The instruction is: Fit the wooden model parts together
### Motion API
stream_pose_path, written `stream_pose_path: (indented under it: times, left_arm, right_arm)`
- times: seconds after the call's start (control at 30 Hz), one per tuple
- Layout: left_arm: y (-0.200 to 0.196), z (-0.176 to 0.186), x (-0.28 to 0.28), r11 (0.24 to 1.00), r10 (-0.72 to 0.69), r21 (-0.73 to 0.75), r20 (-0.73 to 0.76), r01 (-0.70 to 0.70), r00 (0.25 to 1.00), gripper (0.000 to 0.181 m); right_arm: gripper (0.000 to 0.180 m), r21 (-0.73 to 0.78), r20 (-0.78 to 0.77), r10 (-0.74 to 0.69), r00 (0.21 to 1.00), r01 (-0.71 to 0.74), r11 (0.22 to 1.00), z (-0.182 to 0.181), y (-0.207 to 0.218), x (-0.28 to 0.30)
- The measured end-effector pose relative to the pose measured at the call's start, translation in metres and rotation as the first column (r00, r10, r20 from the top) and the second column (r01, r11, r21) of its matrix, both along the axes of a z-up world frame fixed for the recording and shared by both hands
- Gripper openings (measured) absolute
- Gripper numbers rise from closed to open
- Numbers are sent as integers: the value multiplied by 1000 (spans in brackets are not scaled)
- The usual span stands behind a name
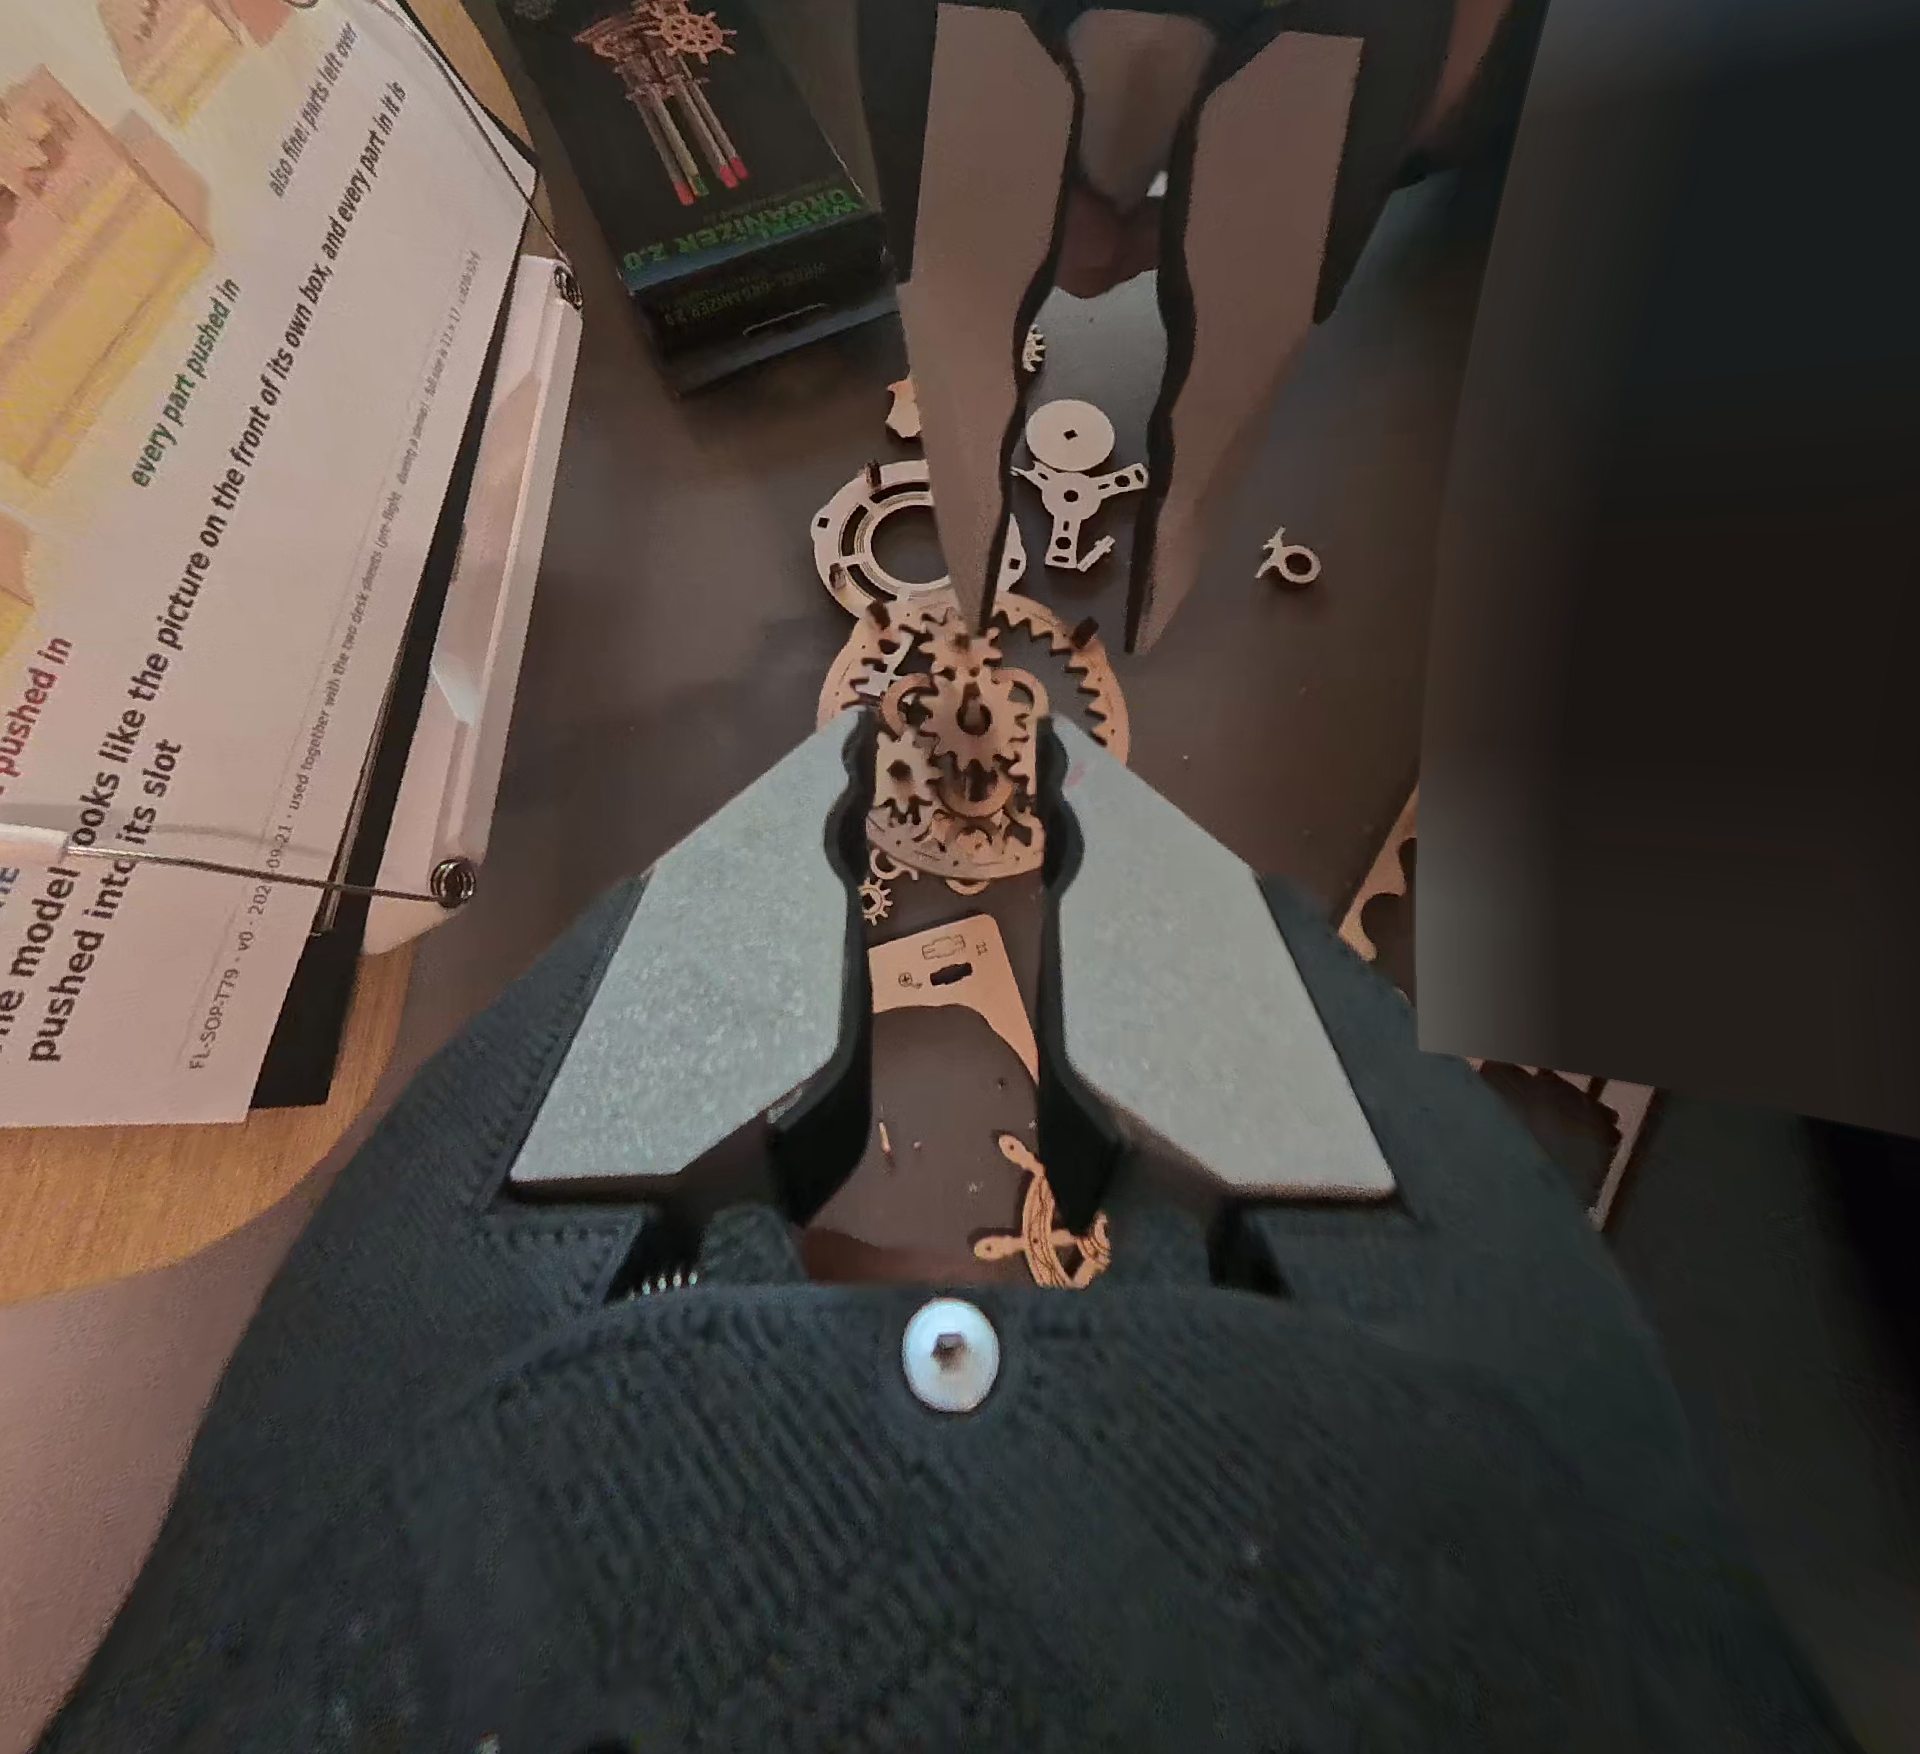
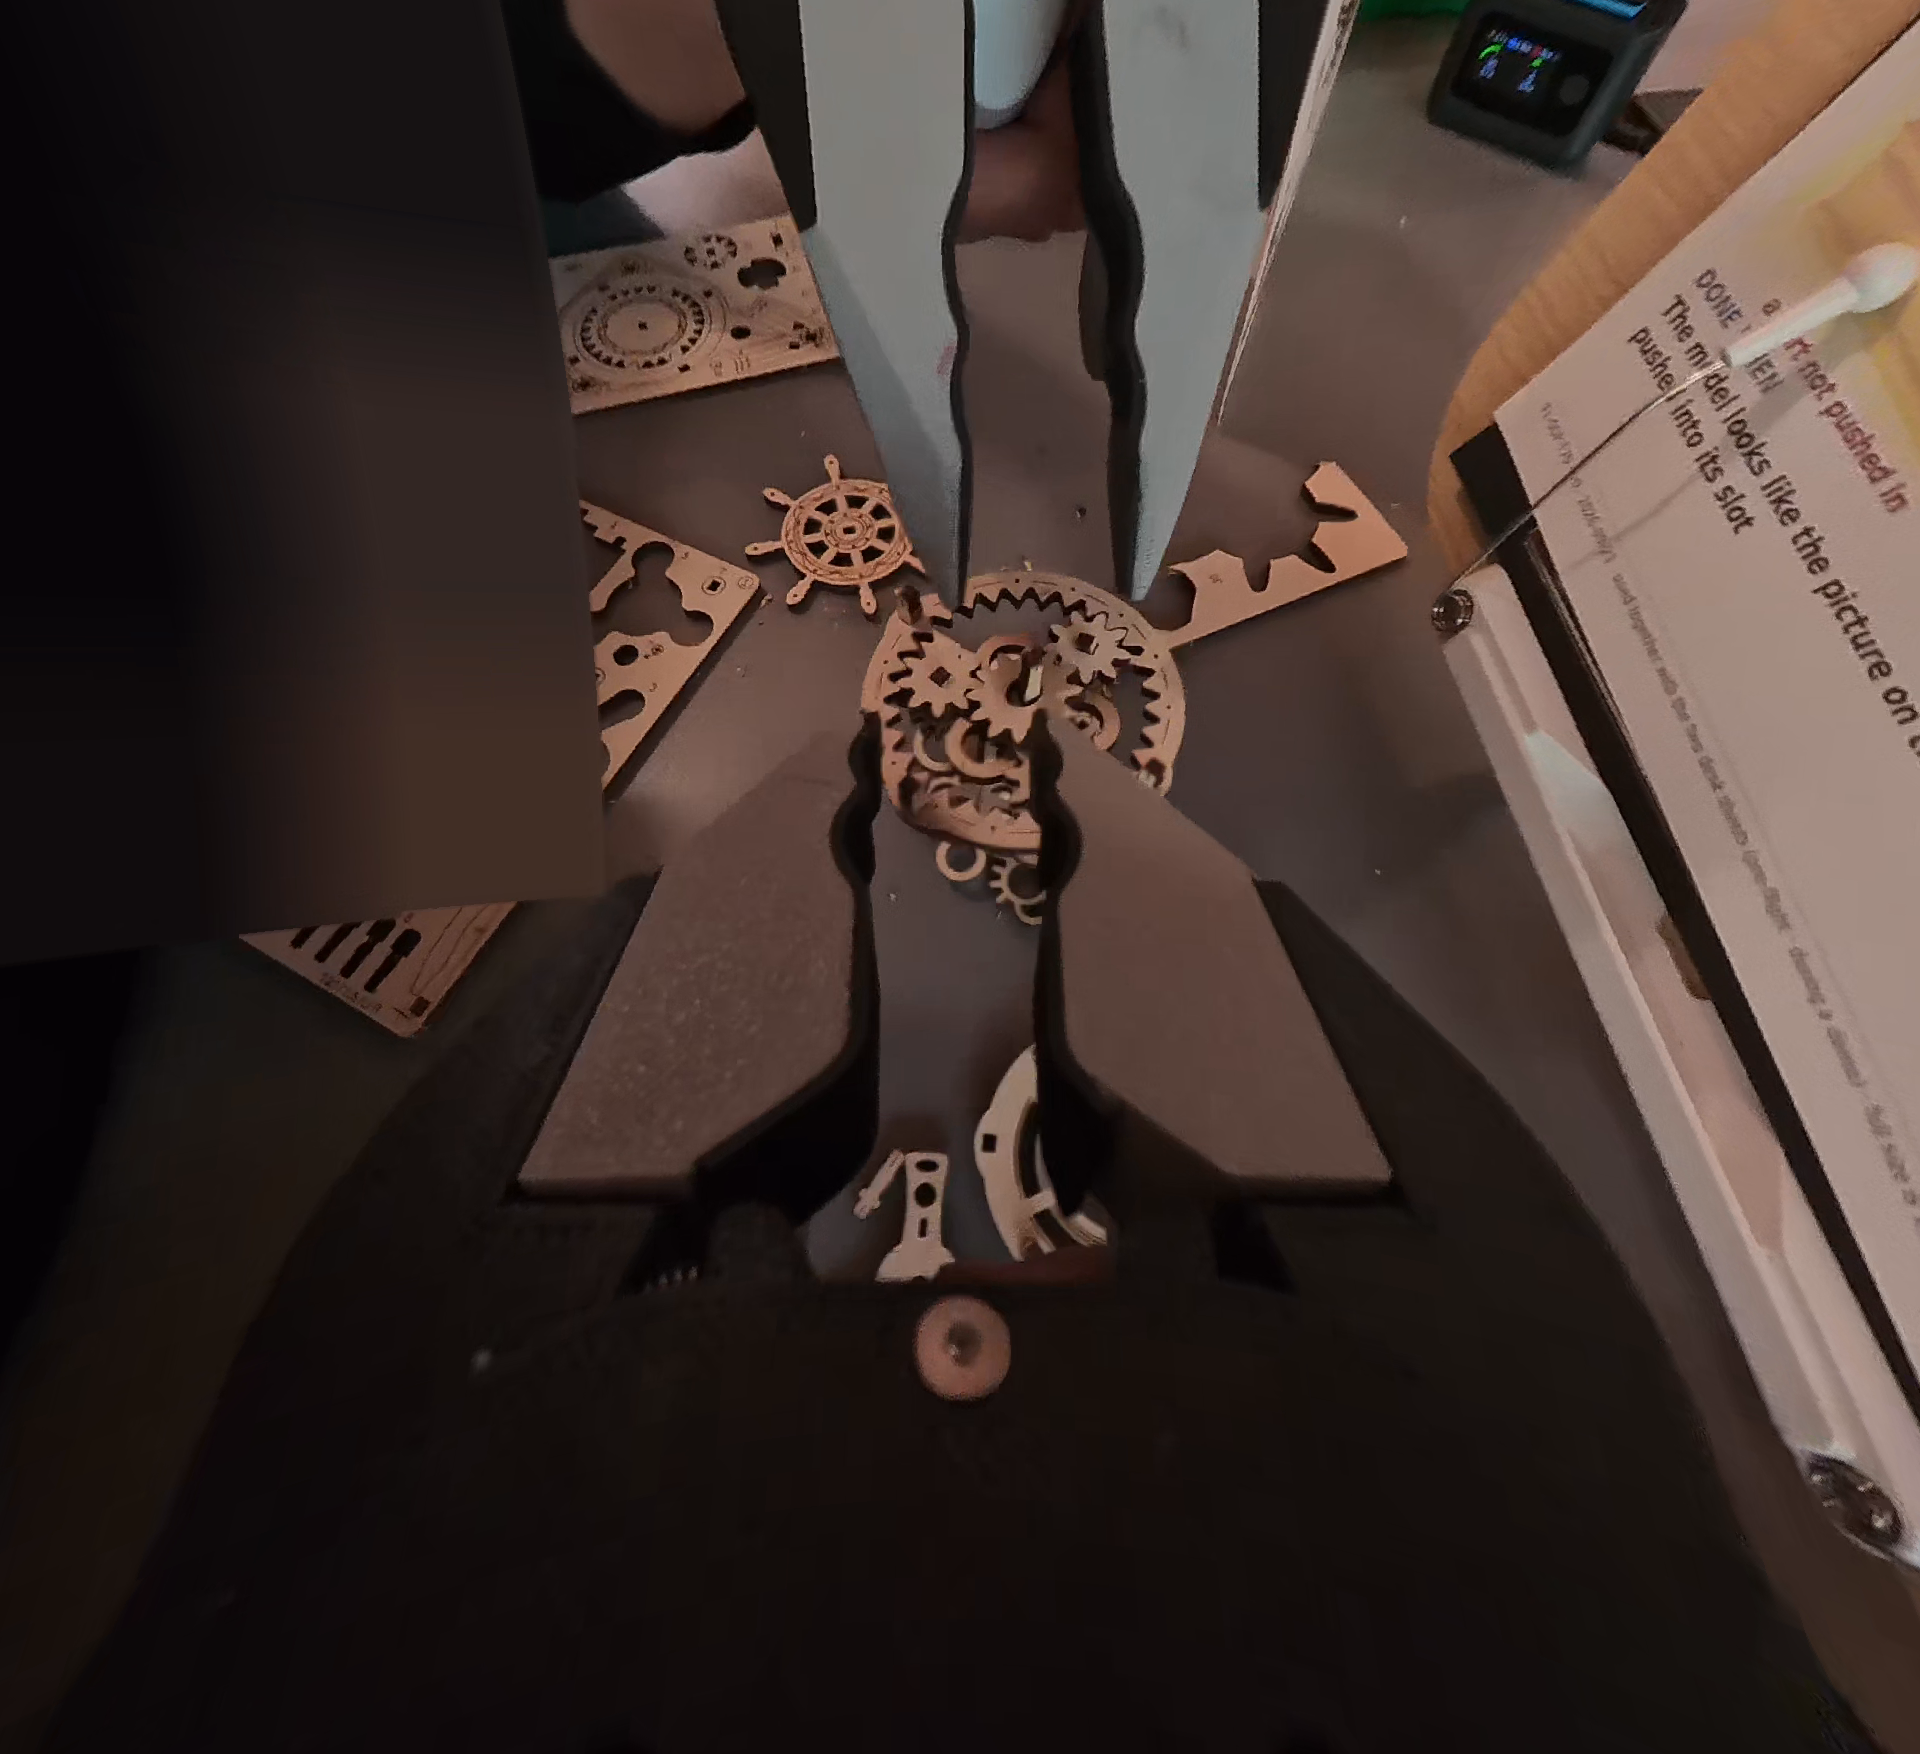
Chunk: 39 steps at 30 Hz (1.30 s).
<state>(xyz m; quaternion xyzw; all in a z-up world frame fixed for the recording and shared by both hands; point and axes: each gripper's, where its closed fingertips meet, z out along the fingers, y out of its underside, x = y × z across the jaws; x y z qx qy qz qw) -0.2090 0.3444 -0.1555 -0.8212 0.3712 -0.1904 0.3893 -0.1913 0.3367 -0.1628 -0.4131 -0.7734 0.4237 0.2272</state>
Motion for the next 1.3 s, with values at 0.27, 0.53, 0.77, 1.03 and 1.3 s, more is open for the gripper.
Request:
stream_pose_path:
  times: [0.27,0.53,0.77,1.03,1.3]
  left_arm:
    - [-5,-15,-4,998,-50,-43,-7,50,999,30]
    - [-6,-17,-3,996,-63,-57,25,64,998,35]
    - [-5,-16,-4,997,-60,-53,23,61,998,34]
    - [-4,-17,-2,997,-61,-52,26,63,998,33]
    - [-4,-15,-1,997,-60,-41,29,62,998,31]
  right_arm:
    - [15,164,55,77,996,-85,983,-8,2,-18]
    - [22,116,120,98,988,-112,987,-9,7,-18]
    - [19,105,77,110,991,-118,988,6,7,-15]
    - [14,141,121,119,986,-135,981,-9,4,-16]
    - [14,164,104,129,986,-145,976,-1,2,-15]
